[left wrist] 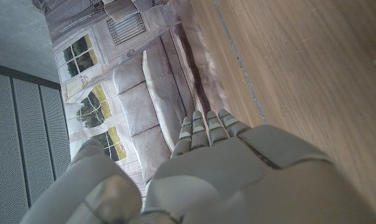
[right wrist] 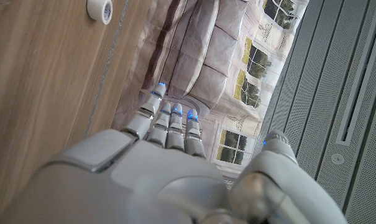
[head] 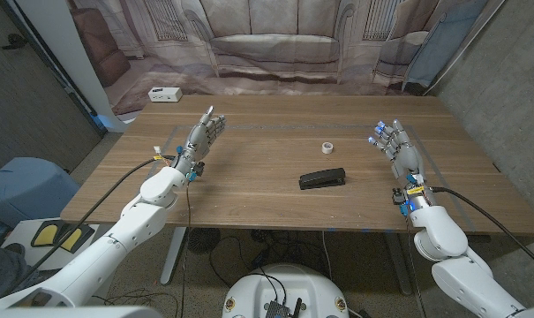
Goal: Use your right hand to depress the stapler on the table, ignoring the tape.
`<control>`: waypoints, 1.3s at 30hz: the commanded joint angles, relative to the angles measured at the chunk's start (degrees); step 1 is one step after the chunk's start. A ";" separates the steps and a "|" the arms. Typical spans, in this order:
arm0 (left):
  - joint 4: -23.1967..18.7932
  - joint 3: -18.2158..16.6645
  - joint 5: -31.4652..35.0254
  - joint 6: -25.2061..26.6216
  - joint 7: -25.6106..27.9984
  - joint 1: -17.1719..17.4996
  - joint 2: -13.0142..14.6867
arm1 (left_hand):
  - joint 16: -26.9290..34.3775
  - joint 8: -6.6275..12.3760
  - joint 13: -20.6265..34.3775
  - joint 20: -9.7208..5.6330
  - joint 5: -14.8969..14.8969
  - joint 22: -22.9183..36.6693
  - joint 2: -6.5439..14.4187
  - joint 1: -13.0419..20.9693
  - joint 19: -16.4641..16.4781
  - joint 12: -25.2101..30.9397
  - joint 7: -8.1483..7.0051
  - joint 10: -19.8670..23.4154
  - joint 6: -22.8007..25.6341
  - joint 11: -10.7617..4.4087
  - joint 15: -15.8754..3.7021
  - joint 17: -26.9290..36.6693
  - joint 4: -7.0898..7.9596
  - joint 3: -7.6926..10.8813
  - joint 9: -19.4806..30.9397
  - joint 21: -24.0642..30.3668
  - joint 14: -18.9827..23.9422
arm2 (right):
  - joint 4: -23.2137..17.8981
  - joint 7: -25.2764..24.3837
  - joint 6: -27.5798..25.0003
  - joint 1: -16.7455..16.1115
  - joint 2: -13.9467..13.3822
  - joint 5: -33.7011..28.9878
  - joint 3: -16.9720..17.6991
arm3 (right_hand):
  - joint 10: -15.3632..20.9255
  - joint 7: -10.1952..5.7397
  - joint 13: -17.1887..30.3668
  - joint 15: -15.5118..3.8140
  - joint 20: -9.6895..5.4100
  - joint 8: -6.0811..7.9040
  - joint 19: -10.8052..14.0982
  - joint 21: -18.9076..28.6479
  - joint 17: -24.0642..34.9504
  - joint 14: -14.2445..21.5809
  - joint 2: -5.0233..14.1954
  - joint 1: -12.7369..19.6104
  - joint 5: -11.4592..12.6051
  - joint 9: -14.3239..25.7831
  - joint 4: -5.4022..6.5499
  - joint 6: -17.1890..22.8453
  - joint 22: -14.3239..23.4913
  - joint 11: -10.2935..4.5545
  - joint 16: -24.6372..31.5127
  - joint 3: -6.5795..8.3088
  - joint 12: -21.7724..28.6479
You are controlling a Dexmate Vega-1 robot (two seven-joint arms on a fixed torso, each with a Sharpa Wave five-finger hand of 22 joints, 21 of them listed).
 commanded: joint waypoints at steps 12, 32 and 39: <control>-1.53 0.02 0.75 0.47 0.82 0.44 0.62 | 0.29 0.43 0.09 0.37 -0.32 0.25 0.41 1.32 0.06 0.43 -0.13 0.51 0.56 -0.12 -0.02 0.25 -0.60 0.42 0.17 0.25 0.53 | -3.31 -0.12 2.50 -5.58 1.63 -3.17 2.40 | 1.61 0.48 0.31 -0.46 -0.31 0.20 0.16 0.05 0.11 -0.47 0.63 0.83 -0.18 0.20 -0.76 2.00 0.22 0.58 -0.24 -0.02 0.49; -1.10 1.29 1.66 2.01 0.31 -2.18 0.17 | 0.26 0.46 0.05 0.45 -0.59 0.25 0.99 1.91 0.08 0.39 -0.14 0.53 0.89 -0.07 -0.14 0.24 -0.98 0.78 0.17 0.24 0.66 | -4.73 1.18 6.01 -8.74 3.35 -5.26 2.42 | 1.06 0.17 0.40 -0.35 -0.38 0.01 -0.08 -0.17 0.11 -1.03 0.78 0.96 -0.21 0.23 -0.92 1.91 0.21 0.52 -0.62 0.00 0.14; -1.11 1.65 2.09 2.06 0.50 -2.67 -0.13 | 0.25 0.45 0.04 0.48 -0.67 0.25 1.19 2.11 0.07 0.38 -0.08 0.53 0.94 -0.15 -0.07 0.24 -1.11 0.91 0.17 0.24 0.68 | -5.71 1.16 6.61 -10.21 3.67 -7.06 3.04 | 1.05 0.05 0.42 -0.33 -0.38 0.01 -0.12 -0.21 0.11 -1.06 0.78 1.01 -0.23 0.23 -0.98 2.03 0.21 0.48 -0.68 -0.01 0.11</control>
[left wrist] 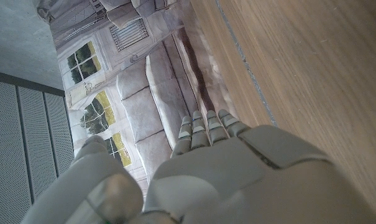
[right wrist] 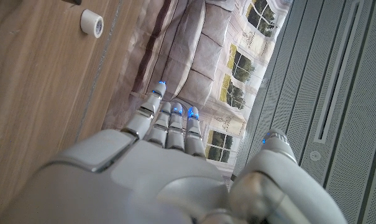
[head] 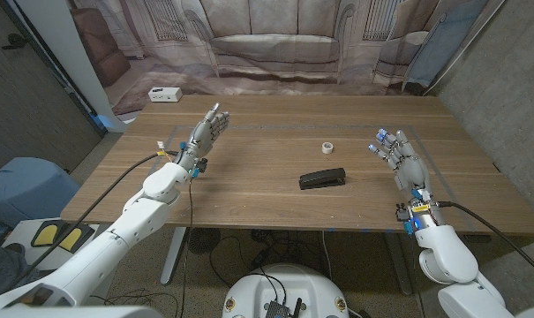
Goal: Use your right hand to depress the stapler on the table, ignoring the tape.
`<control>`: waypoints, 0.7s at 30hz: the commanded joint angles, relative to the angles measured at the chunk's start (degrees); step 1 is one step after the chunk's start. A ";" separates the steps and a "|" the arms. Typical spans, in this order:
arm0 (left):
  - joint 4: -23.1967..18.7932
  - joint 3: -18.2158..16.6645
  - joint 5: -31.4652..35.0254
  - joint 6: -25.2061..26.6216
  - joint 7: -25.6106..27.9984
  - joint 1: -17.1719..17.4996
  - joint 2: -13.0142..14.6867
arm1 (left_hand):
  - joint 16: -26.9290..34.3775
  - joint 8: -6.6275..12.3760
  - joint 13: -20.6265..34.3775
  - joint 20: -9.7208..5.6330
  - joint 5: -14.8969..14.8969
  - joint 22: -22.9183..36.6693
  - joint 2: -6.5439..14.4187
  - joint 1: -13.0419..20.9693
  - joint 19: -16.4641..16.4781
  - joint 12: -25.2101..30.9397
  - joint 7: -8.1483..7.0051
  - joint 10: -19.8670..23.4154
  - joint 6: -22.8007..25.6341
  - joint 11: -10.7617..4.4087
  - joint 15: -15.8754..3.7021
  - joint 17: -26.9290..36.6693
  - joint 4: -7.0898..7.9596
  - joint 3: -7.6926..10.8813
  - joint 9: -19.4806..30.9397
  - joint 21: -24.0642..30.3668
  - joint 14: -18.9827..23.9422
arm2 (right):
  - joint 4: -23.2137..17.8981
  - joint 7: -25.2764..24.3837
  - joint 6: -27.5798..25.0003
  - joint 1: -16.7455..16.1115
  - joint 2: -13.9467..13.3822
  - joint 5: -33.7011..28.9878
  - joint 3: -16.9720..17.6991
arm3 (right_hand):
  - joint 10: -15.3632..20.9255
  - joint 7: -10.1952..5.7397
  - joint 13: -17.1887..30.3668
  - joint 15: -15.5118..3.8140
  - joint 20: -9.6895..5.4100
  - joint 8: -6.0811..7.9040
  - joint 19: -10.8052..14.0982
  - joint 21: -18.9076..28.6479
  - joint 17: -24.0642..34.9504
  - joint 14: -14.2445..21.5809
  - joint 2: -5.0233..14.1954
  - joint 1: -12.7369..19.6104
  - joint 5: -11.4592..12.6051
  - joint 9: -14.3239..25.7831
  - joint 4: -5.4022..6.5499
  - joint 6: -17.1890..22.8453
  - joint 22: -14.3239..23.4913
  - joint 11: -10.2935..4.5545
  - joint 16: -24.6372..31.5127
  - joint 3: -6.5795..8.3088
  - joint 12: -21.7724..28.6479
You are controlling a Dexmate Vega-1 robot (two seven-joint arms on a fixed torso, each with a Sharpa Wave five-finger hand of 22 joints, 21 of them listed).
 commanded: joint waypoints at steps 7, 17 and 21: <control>-0.23 0.81 0.70 1.18 0.33 -1.13 -0.30 | 0.22 0.42 0.02 0.50 -0.34 0.25 0.17 1.10 0.03 0.34 0.01 0.60 0.47 -0.14 0.10 0.23 -0.59 0.38 0.18 0.22 0.49 | -1.48 -0.51 0.33 -3.06 0.98 -4.80 1.13 | -0.13 -0.44 0.16 -0.17 -0.11 0.02 0.05 -0.25 0.13 -0.26 0.22 0.43 -0.25 0.07 -0.28 0.52 0.21 0.05 -0.42 0.16 -0.05; -1.67 0.53 1.19 1.79 1.48 -0.63 0.24 | 0.23 0.42 0.01 0.49 -0.50 0.25 0.41 1.40 0.05 0.39 -0.03 0.76 0.63 -0.25 0.07 0.23 -0.83 0.54 0.18 0.22 0.57 | -0.62 -0.79 1.10 -3.07 1.65 -7.55 0.99 | 0.05 -1.31 0.18 -0.16 -0.11 0.21 0.01 -0.31 0.11 -0.22 0.22 0.52 -0.26 0.07 -0.41 1.29 0.20 0.03 -0.51 0.14 -0.05; -1.95 0.67 1.43 1.70 1.54 -0.55 0.24 | 0.25 0.40 0.00 0.53 -0.56 0.25 0.49 1.50 0.07 0.38 -0.02 0.76 0.62 -0.25 0.13 0.23 -0.91 0.60 0.18 0.23 0.67 | -0.91 -1.68 0.85 -3.59 1.93 -9.95 1.29 | 0.42 -1.62 0.19 -0.25 -0.04 0.37 -0.04 -0.35 0.11 -0.21 0.24 0.50 -0.27 0.06 -0.43 1.84 0.20 -0.12 -0.55 0.11 0.06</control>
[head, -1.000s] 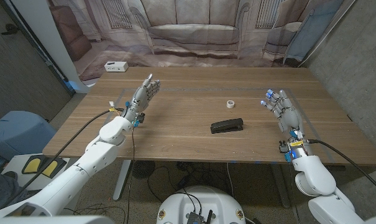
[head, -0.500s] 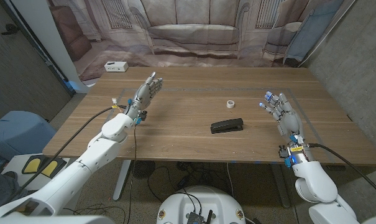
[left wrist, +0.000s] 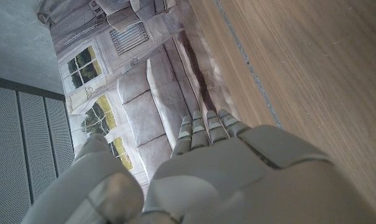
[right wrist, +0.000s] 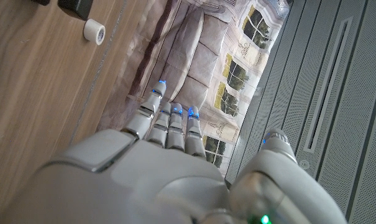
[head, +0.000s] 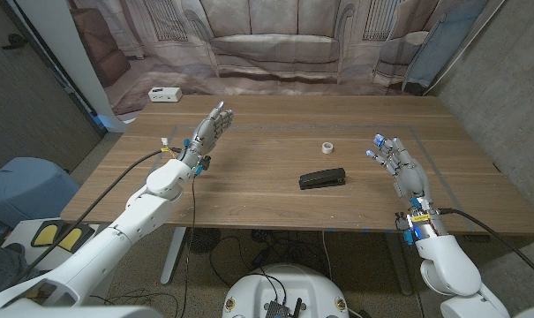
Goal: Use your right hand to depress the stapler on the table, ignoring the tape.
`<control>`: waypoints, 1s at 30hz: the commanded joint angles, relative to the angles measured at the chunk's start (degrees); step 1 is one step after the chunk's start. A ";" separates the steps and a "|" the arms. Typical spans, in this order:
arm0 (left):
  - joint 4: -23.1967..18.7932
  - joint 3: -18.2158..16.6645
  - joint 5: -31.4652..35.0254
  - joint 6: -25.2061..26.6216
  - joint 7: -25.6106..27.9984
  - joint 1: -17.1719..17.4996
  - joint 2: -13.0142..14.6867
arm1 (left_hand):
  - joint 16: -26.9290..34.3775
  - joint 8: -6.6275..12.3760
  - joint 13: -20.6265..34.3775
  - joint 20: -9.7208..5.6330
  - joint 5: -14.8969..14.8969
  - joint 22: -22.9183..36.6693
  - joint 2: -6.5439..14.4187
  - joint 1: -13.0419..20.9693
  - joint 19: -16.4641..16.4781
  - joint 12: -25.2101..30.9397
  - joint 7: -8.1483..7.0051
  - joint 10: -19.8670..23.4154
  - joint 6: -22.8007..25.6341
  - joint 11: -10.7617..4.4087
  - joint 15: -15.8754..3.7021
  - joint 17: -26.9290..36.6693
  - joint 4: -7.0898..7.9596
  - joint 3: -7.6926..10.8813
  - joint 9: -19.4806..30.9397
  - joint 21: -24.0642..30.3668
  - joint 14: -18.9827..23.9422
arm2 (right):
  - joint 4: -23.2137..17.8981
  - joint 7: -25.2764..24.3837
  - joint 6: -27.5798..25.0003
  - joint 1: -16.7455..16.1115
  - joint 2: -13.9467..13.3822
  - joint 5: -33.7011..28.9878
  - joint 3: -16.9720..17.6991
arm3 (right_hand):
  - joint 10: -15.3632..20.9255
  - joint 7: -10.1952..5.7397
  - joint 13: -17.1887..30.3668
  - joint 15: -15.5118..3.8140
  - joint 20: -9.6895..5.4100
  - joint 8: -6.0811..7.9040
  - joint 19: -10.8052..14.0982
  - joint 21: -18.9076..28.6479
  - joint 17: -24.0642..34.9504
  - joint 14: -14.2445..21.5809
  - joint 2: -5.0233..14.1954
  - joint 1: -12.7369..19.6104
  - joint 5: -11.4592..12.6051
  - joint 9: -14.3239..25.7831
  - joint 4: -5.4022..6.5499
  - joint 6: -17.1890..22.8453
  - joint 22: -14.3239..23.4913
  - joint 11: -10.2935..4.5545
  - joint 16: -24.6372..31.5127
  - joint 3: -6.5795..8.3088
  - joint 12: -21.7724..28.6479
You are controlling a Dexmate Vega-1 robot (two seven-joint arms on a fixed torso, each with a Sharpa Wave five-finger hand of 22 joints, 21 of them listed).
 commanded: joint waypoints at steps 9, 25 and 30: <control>-1.53 0.07 0.89 0.17 1.06 0.37 0.23 | 0.26 0.42 -0.01 0.53 -0.25 0.26 0.03 1.09 0.10 0.44 -0.04 0.68 0.80 0.19 -0.12 0.23 -0.61 0.21 0.18 0.24 0.57 | -0.16 -3.72 0.08 -1.66 2.17 -10.06 1.35 | 0.71 -0.68 0.21 -0.50 -0.01 0.46 0.25 -0.01 0.07 0.30 0.29 0.68 -0.01 0.07 -0.57 1.31 0.20 -0.32 -0.06 0.16 0.11; -0.72 0.05 0.82 -0.59 0.15 -0.09 0.17 | 0.30 0.42 -0.01 0.42 -0.43 0.26 0.20 1.33 0.17 0.48 0.02 0.87 1.02 0.14 -0.11 0.22 -0.87 0.33 0.19 0.26 0.81 | -1.20 -8.00 -1.60 -2.08 4.24 -19.56 1.88 | 2.31 -2.55 0.18 -1.44 -0.15 0.70 0.90 0.04 -0.09 1.46 0.42 1.18 -0.01 0.04 -1.03 3.63 0.18 -1.96 0.00 0.22 0.30; -0.42 0.27 0.85 -0.60 -0.24 -0.37 0.10 | 0.30 0.44 -0.02 0.37 -0.49 0.26 0.24 1.39 0.21 0.50 -0.06 0.96 1.12 0.19 -0.13 0.22 -0.95 0.35 0.19 0.27 0.87 | -1.41 -9.13 -2.11 -2.05 4.54 -22.50 2.01 | 2.54 -1.68 0.16 -1.68 -0.81 0.66 1.75 0.28 -0.18 1.89 0.57 1.50 0.02 0.05 -1.21 3.98 0.17 -1.49 0.01 0.37 0.27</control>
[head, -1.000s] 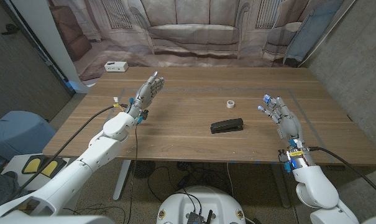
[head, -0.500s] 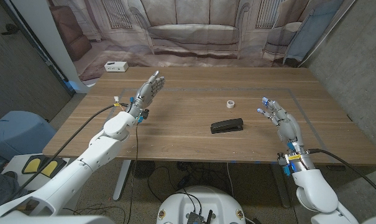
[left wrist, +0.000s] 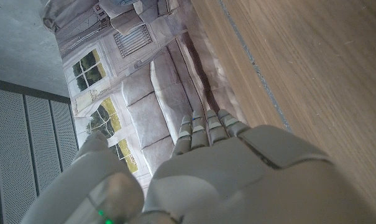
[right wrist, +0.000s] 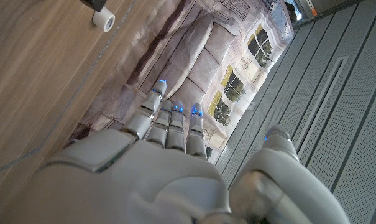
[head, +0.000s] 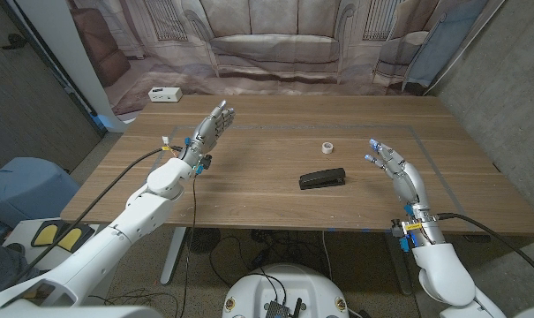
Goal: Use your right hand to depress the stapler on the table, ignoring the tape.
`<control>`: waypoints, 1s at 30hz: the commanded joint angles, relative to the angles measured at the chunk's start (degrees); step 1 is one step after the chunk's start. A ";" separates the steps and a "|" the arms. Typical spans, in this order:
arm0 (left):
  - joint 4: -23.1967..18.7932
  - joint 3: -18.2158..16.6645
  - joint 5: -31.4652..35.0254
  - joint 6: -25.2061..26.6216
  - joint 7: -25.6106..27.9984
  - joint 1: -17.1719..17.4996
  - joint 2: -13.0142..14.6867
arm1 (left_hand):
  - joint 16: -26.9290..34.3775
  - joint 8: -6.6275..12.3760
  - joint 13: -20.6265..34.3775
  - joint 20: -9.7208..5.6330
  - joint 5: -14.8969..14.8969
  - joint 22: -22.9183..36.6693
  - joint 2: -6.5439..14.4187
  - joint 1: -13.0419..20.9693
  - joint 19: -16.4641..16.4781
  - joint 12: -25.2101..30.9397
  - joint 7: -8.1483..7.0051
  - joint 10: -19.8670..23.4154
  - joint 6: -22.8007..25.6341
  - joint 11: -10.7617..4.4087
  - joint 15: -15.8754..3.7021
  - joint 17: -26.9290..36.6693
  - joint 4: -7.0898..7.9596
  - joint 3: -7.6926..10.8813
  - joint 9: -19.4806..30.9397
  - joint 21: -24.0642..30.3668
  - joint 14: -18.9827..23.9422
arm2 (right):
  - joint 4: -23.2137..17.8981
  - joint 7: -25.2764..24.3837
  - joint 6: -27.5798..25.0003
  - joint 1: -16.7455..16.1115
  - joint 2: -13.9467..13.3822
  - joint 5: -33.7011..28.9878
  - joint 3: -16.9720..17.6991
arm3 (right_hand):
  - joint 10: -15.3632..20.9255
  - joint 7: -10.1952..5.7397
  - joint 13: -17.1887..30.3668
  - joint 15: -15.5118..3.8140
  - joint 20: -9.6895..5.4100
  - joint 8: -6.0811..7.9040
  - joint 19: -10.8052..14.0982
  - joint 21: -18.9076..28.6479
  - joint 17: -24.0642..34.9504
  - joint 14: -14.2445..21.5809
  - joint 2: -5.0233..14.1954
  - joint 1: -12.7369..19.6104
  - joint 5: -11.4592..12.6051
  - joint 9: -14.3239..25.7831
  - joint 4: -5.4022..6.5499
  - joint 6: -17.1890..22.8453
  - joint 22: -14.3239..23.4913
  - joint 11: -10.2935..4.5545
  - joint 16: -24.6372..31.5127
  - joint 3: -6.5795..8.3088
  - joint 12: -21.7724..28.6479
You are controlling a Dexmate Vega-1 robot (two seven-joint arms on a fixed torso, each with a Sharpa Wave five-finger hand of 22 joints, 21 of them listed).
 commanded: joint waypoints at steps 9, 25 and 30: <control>0.86 0.14 0.05 -0.62 -0.76 -0.46 -0.14 | 0.29 0.40 -0.02 0.34 -0.25 0.26 0.32 0.87 0.24 0.51 0.03 0.71 0.65 -0.12 0.07 0.23 -0.50 0.16 0.19 0.28 0.73 | -1.83 -7.13 -3.83 -0.60 1.96 -15.08 0.95 | 0.16 0.76 0.17 -0.12 -0.33 0.28 0.74 0.21 -0.11 0.52 -0.02 1.24 0.02 0.19 -0.78 0.09 0.16 0.53 -0.10 0.30 0.19; 1.05 -0.24 -0.48 -1.36 -1.23 0.29 0.09 | 0.25 0.36 -0.03 0.33 -0.40 0.27 0.41 0.99 0.26 0.49 0.01 0.78 0.76 -0.30 0.04 0.23 -0.72 0.20 0.19 0.28 0.77 | -5.12 -14.87 -10.08 -1.36 1.18 -29.15 0.43 | 0.00 0.27 0.15 -0.47 -0.49 0.03 0.85 0.05 -0.17 0.58 1.22 2.38 0.04 0.20 -1.14 0.23 0.13 -0.39 -0.27 1.09 -0.09; 1.25 -0.29 -0.68 -1.71 -1.54 0.45 0.06 | 0.24 0.35 -0.03 0.35 -0.44 0.27 0.43 1.02 0.25 0.46 0.02 0.74 0.79 -0.32 0.04 0.23 -0.78 0.21 0.19 0.27 0.77 | -6.62 -17.62 -13.67 -1.83 0.32 -34.81 -0.23 | 0.01 0.21 0.15 -0.65 -0.51 0.01 0.90 0.03 -0.18 0.62 1.20 2.54 -0.01 0.20 -1.24 0.32 0.12 -0.58 -0.29 1.11 -0.13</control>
